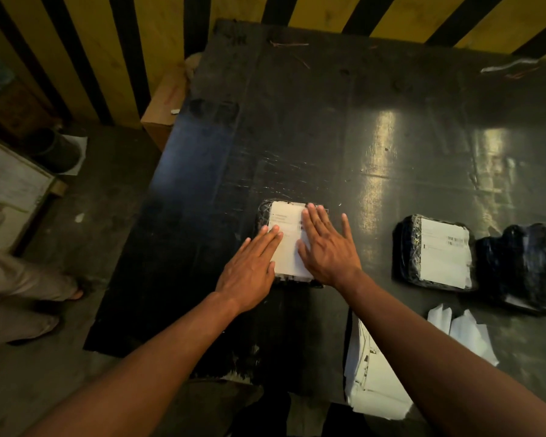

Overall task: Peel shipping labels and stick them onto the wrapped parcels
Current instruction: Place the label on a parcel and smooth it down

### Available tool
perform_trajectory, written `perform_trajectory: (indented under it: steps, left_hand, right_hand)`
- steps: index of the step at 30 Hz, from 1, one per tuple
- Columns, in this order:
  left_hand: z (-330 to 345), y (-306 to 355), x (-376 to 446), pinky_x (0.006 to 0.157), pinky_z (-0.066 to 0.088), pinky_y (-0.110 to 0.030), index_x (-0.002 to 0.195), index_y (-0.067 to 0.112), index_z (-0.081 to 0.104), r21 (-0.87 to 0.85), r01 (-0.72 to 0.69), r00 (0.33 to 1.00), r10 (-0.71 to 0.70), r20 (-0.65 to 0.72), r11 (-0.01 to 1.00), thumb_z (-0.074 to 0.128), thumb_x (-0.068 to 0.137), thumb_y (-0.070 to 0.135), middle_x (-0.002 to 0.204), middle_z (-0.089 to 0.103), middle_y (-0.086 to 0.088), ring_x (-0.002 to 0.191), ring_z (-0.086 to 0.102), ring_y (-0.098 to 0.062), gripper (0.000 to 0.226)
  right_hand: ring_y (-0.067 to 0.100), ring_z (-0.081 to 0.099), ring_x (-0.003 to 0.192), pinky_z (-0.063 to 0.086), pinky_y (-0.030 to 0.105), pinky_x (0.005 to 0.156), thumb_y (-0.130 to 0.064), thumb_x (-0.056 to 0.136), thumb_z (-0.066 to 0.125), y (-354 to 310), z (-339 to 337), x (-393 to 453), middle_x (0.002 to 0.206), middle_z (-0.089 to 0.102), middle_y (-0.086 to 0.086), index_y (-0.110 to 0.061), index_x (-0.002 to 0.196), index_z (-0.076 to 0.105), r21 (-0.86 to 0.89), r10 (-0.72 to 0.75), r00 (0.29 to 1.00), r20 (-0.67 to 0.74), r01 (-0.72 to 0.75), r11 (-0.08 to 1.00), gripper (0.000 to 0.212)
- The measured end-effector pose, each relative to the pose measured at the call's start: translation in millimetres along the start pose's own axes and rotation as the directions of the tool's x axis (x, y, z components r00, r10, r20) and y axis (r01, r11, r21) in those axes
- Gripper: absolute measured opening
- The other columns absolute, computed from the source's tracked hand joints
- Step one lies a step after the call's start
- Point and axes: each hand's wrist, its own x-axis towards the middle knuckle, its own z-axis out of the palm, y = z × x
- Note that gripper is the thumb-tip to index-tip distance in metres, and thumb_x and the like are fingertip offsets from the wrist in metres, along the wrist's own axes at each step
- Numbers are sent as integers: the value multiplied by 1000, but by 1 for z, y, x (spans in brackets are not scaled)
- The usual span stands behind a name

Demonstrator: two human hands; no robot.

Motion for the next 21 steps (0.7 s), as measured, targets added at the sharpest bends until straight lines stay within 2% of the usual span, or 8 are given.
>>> perform_trajectory:
  steps: [4, 6, 9, 14, 17, 19, 21]
  left_hand:
    - [0, 1, 0, 129, 2, -35, 164, 27, 2, -10, 10, 1000, -9, 10, 1000, 39, 108, 30, 172, -6, 10, 157, -11, -7, 67]
    - [0, 0, 0, 130, 5, -37, 164, 27, 2, -13, 9, 1000, -9, 9, 1000, 39, 108, 29, 172, -6, 10, 157, -11, -7, 67]
    - [1, 0, 1, 129, 7, -37, 164, 27, 2, -8, 6, 1000, -6, 7, 1000, 38, 108, 30, 172, -6, 11, 157, -10, -6, 67]
    - [-3, -2, 2, 128, 6, -39, 164, 31, 2, 17, 21, 999, -22, 38, 1000, 41, 108, 34, 172, -6, 14, 157, -8, -6, 69]
    - [-2, -1, 3, 127, 6, -38, 164, 32, 2, 3, 29, 999, -29, 43, 1000, 42, 107, 33, 172, -6, 14, 158, -8, -6, 70]
    - [-1, 1, 3, 125, 4, -36, 164, 31, 2, -22, 33, 999, -32, 39, 999, 43, 107, 31, 172, -6, 14, 157, -9, -6, 69]
    - [-1, 2, 3, 123, 5, -33, 164, 30, 3, -56, 37, 999, -35, 38, 998, 42, 108, 28, 172, -6, 15, 156, -11, -4, 69]
  right_hand:
    - [17, -17, 157, -10, 55, 126, -52, 107, 7, 6, 6, -10, 169, -18, -3, -21, 162, -13, 58, 71, 997, -23, -70, 996, 67]
    - [19, -16, 157, -13, 52, 125, -44, 103, -2, -4, 8, -14, 171, -14, -1, -20, 163, -9, 78, -1, 999, -48, 5, 997, 64]
    - [19, -15, 157, -16, 53, 124, -40, 91, -5, -23, 14, -21, 172, -8, 2, -19, 163, -5, 25, -147, 989, -25, 148, 989, 75]
    - [16, -11, 157, -19, 61, 121, -38, 109, 11, -7, 12, -28, 172, -1, -4, -21, 164, 2, 1, -24, 997, -79, 25, 1000, 58]
    - [19, -11, 158, -18, 62, 121, -44, 108, 7, 9, 8, -35, 171, -1, -7, -23, 165, 4, 8, 36, 998, -56, -36, 999, 60]
    - [20, -16, 157, -18, 62, 121, -40, 108, 11, 7, 8, -35, 172, -4, -5, -22, 164, -1, -3, 42, 998, -42, -42, 999, 60]
    - [23, -19, 157, -18, 63, 121, -35, 108, 22, -7, 7, -33, 171, -9, -3, -21, 164, -5, 2, -28, 999, -39, 28, 1000, 64]
